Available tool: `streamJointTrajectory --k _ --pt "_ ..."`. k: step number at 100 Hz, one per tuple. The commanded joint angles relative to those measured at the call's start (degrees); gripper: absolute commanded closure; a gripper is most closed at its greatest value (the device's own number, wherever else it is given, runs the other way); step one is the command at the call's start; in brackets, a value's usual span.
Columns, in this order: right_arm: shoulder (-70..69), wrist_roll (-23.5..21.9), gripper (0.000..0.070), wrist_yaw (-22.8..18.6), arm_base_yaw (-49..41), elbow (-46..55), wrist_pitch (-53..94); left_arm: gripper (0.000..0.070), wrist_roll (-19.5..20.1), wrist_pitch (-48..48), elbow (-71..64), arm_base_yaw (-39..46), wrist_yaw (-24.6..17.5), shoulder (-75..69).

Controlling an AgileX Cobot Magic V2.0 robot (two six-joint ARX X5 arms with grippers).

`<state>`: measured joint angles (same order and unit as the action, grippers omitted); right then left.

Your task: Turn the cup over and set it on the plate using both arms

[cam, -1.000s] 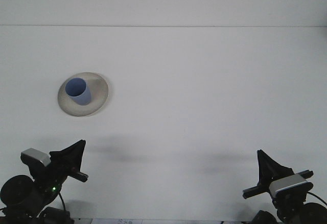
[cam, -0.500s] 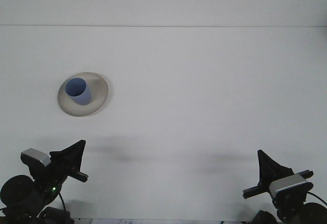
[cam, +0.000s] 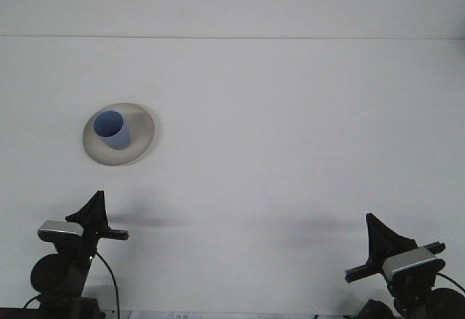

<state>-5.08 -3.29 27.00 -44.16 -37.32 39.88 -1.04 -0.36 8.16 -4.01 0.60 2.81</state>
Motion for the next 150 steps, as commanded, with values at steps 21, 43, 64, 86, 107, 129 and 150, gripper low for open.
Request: streamJointTrajectory --k 21,43,64,86,107,129,150 --pt "-0.22 -0.31 0.0694 0.02 -0.46 -0.26 -0.48 0.0684 5.6 4.22 -6.97 0.52 6.95 -2.64" --pt "-0.22 -0.31 0.0693 0.0 -0.46 -0.26 -0.48 0.0684 5.53 1.2 -7.39 0.52 7.17 -2.64" --pt "-0.22 -0.31 0.0693 0.0 -0.46 -0.26 -0.48 0.0684 5.46 1.95 -7.37 0.52 7.13 -2.64" --pt "-0.22 -0.31 0.0693 0.0 -0.46 -0.26 -0.48 0.0684 5.46 1.97 -7.37 0.52 7.13 -2.64" --pt "-0.22 -0.31 0.0693 0.0 -0.46 -0.26 -0.48 0.0684 5.46 1.97 -7.37 0.52 7.13 -2.64" --pt "-0.24 3.23 0.0693 1.77 1.09 -0.13 -1.09 0.0684 5.46 1.97 -7.37 0.52 7.13 -2.64" --pt "-0.13 7.72 0.0693 -13.35 19.52 8.83 -15.56 0.0684 5.46 1.97 -7.37 0.52 7.13 -2.64"
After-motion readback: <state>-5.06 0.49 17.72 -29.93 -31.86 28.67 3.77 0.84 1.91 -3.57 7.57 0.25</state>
